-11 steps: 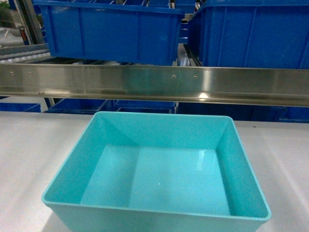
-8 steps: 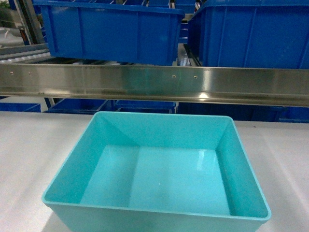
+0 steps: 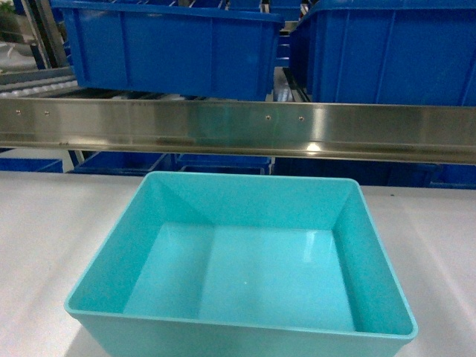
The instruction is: Organize blue bins on left shelf correctly
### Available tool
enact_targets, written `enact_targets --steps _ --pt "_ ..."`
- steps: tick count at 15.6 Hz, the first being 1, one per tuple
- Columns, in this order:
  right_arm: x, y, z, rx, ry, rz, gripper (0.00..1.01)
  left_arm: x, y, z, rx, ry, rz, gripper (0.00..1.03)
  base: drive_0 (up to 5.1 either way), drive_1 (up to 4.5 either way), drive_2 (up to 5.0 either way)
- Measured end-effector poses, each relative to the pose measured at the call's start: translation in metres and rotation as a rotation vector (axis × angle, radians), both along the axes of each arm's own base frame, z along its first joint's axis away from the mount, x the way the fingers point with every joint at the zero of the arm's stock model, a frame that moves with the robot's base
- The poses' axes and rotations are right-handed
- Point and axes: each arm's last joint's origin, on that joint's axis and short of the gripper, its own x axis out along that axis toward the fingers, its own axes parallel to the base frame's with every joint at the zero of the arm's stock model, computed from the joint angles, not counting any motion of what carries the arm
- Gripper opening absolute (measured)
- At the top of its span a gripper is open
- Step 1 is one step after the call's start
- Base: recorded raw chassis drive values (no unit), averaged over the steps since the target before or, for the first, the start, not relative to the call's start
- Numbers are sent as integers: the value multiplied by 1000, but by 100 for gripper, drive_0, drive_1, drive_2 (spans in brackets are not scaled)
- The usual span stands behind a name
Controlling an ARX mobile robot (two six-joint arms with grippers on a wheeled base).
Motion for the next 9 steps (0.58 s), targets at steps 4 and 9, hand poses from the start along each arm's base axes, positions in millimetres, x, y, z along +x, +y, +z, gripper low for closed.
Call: enact_targets --steps 4,9 --pt "0 0 0 0 0 0 98 0 0 0 0 0 0 98 0 0 0" --pt "7 -2 4 11 29 19 98 7 -1 8 -19 -31 -7 98 0 0 0"
